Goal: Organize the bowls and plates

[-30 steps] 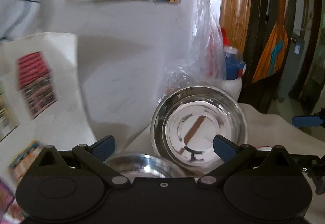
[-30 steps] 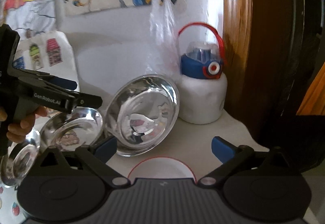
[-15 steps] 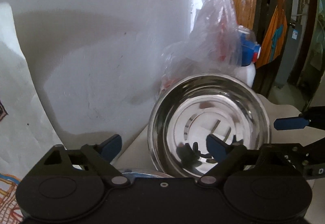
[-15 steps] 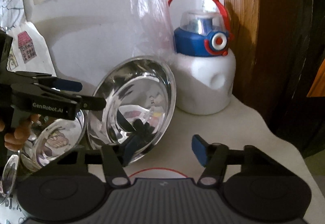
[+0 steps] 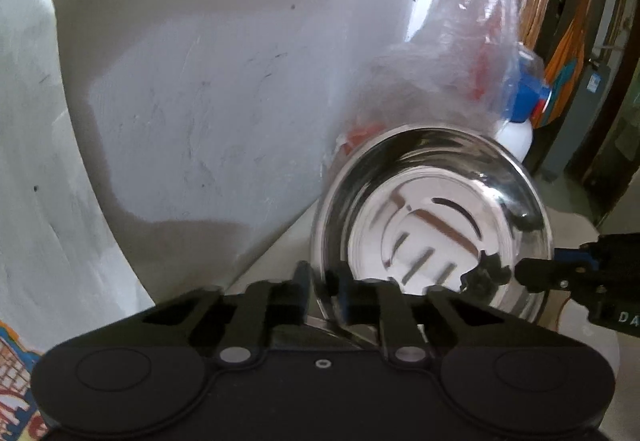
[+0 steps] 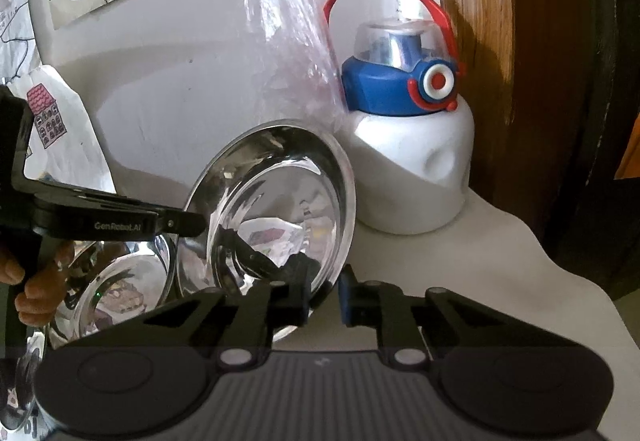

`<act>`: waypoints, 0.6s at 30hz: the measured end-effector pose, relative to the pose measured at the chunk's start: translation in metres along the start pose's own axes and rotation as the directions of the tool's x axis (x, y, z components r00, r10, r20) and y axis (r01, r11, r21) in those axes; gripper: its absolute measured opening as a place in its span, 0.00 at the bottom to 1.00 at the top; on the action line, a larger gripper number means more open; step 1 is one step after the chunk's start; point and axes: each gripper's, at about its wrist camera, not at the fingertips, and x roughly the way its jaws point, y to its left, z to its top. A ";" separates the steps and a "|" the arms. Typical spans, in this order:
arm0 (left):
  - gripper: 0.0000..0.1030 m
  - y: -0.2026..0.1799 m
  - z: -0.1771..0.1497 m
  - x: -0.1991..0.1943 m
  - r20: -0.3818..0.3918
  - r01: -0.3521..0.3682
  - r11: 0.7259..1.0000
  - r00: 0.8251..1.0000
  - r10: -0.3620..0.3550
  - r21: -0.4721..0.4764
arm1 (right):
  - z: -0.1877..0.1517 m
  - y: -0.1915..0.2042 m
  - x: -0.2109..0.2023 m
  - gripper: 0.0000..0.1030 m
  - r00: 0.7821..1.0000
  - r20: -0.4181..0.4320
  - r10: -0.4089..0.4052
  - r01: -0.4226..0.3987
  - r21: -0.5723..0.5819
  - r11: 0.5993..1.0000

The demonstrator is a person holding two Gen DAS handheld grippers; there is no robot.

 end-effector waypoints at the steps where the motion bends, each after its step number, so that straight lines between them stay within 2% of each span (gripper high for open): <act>1: 0.13 0.000 0.001 0.000 -0.001 -0.002 1.000 1.000 0.002 -0.009 | -0.002 0.001 -0.004 0.15 1.000 0.005 0.000 0.000 -0.001 1.000; 7: 0.11 0.002 0.003 -0.014 0.038 0.015 0.998 0.999 -0.013 -0.058 | 0.004 0.001 -0.022 0.14 0.999 0.052 -0.006 0.005 0.007 1.000; 14: 0.10 -0.008 0.019 -0.051 0.119 0.024 0.997 0.993 -0.016 -0.070 | 0.020 0.011 -0.057 0.14 0.992 0.123 -0.010 0.011 -0.006 1.000; 18: 0.10 -0.010 0.023 -0.069 0.150 0.024 0.996 0.989 -0.011 -0.081 | 0.028 0.023 -0.070 0.14 0.991 0.130 0.008 -0.006 -0.019 1.000</act>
